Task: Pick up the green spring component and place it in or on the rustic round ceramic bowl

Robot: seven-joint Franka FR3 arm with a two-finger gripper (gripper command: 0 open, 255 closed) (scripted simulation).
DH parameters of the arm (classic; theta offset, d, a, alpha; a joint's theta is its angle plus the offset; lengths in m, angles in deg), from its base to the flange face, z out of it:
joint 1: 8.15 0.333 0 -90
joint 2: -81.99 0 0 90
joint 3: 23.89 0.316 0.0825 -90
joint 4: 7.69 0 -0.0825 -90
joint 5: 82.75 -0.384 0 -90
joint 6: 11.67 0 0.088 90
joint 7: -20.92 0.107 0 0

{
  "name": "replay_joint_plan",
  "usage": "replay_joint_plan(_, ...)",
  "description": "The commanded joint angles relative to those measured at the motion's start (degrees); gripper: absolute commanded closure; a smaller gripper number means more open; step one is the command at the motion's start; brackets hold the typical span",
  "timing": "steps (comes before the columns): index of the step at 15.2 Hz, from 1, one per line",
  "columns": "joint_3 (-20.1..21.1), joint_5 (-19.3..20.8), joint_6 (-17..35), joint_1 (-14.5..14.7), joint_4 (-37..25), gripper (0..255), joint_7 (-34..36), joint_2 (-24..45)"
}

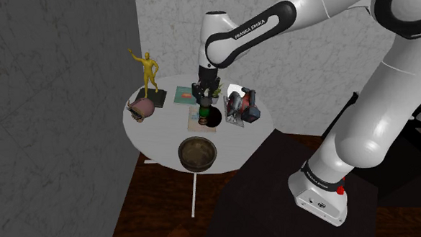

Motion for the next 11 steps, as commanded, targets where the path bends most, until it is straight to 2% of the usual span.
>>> replay_joint_plan(1, 1.16, -0.2, -0.92, 1.31, 1.99, 255, 2.42, -2.9)
replay_joint_plan(7, 5.32, -1.56, -4.38, 5.3, 5.56, 255, 9.69, -9.99)
replay_joint_plan(11, 5.42, -1.26, -1.2, 5.27, 7.01, 255, 9.92, -8.24)
